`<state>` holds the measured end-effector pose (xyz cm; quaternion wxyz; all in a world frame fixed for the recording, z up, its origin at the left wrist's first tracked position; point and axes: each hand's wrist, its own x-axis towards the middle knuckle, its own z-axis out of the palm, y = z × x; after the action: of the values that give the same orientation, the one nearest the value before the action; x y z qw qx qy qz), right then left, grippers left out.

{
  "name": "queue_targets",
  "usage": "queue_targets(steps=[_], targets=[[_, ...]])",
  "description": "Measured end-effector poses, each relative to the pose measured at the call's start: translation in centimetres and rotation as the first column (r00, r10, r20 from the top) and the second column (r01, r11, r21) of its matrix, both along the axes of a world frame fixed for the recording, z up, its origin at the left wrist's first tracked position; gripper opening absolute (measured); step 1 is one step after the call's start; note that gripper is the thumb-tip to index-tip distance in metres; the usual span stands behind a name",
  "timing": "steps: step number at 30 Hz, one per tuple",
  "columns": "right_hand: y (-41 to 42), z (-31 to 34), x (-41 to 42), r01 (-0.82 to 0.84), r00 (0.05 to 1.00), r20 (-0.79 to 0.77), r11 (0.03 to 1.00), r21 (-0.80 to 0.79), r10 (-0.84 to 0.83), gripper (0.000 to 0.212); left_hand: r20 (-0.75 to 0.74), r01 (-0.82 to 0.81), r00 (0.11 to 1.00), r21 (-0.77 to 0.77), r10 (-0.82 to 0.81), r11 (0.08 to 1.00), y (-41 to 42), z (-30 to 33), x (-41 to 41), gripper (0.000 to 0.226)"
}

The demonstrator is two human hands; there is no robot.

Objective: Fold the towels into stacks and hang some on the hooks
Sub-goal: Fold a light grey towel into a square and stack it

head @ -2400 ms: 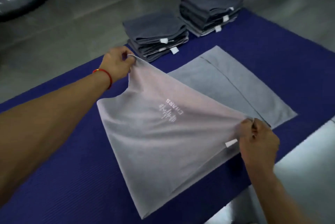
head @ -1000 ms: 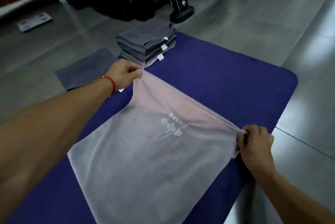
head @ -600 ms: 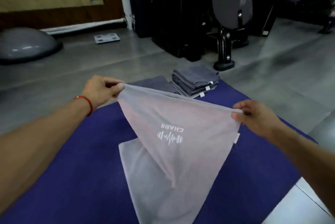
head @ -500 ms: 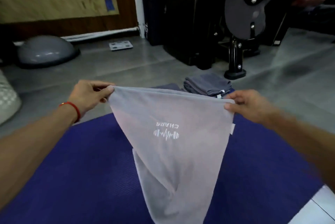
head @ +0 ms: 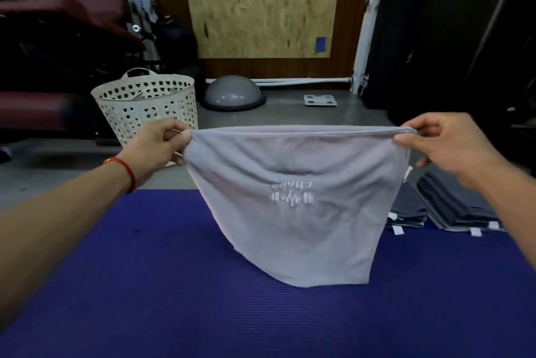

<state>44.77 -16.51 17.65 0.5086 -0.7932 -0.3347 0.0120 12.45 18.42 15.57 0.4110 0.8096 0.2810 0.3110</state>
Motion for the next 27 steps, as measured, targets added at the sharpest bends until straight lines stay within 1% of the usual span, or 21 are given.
queue_targets(steps=[3,4,6,7,9,11,12,13,15,17,18,20,21,23,25,26,27], targets=[[2.3,0.2,0.8,-0.001,1.000,-0.017,0.996,0.088,0.002,0.014,0.070,-0.085,0.994,-0.006,0.085,0.996,-0.6,0.2,-1.1,0.013],[3.2,-0.2,1.1,-0.001,1.000,-0.016,0.997,0.080,0.003,0.014,0.088,-0.100,0.991,-0.034,0.103,0.994,-0.7,0.1,-1.2,0.012],[5.2,-1.9,1.3,-0.014,0.999,-0.039,1.000,0.021,0.014,0.012,0.112,-0.114,0.985,-0.157,0.132,0.981,-0.5,-0.9,-1.3,0.009],[6.2,-3.2,1.3,-0.026,0.997,-0.077,1.000,-0.001,0.026,0.011,0.102,-0.136,0.981,-0.226,0.163,0.965,-0.2,-1.8,-1.2,0.011],[8.0,-5.7,1.1,-0.063,0.988,-0.140,0.998,-0.032,0.058,0.009,0.011,-0.249,0.964,-0.317,0.266,0.915,0.9,-3.9,-0.5,0.017],[9.6,-7.3,1.1,-0.071,0.991,-0.117,0.996,-0.055,0.064,0.008,-0.072,-0.397,0.915,-0.345,0.397,0.851,2.0,-5.4,0.3,0.024],[10.2,-7.6,1.0,-0.058,0.995,-0.089,0.997,-0.055,0.052,0.008,-0.075,-0.452,0.888,-0.337,0.455,0.826,2.4,-5.7,0.8,0.026],[10.7,-7.5,1.0,-0.029,0.998,-0.052,0.999,-0.044,0.027,0.007,-0.043,-0.477,0.871,-0.315,0.490,0.820,3.1,-5.9,1.2,0.026],[11.1,-6.5,1.2,0.042,0.998,0.040,0.999,-0.007,-0.042,0.003,0.037,-0.490,0.855,-0.265,0.517,0.830,2.9,-4.8,2.5,0.024],[11.1,-5.1,1.3,0.087,0.986,0.140,0.995,0.043,-0.092,0.011,0.155,-0.458,0.856,-0.216,0.494,0.862,1.5,-2.8,3.2,0.023],[10.9,-4.3,1.4,0.083,0.981,0.170,0.993,0.082,-0.096,0.013,0.220,-0.433,0.858,-0.179,0.465,0.883,0.8,-2.0,3.1,0.023],[10.2,-3.6,1.7,0.046,0.980,0.184,0.985,0.168,-0.077,0.012,0.314,-0.395,0.864,-0.058,0.393,0.917,-0.1,-1.4,2.2,0.021],[9.6,-3.7,2.0,0.028,0.982,0.177,0.983,0.183,-0.061,0.011,0.327,-0.381,0.875,0.013,0.356,0.925,-0.6,-1.7,1.4,0.018],[8.1,-5.1,2.4,-0.029,0.987,0.163,0.985,0.169,0.001,0.012,0.304,-0.350,0.905,0.130,0.299,0.928,-1.3,-3.2,-0.2,0.010],[6.3,-7.7,2.0,-0.114,0.985,0.143,0.981,0.156,0.091,0.008,0.280,-0.323,0.922,0.169,0.268,0.931,-2.5,-6.0,-1.7,0.007],[5.2,-9.4,1.7,-0.137,0.980,0.158,0.984,0.111,0.118,0.005,0.250,-0.312,0.932,0.182,0.263,0.932,-3.4,-7.9,-2.7,0.006],[3.9,-11.4,1.5,-0.149,0.974,0.176,0.988,0.030,0.141,0.005,0.200,-0.287,0.948,0.199,0.248,0.937,-4.4,-10.1,-3.7,0.007]])
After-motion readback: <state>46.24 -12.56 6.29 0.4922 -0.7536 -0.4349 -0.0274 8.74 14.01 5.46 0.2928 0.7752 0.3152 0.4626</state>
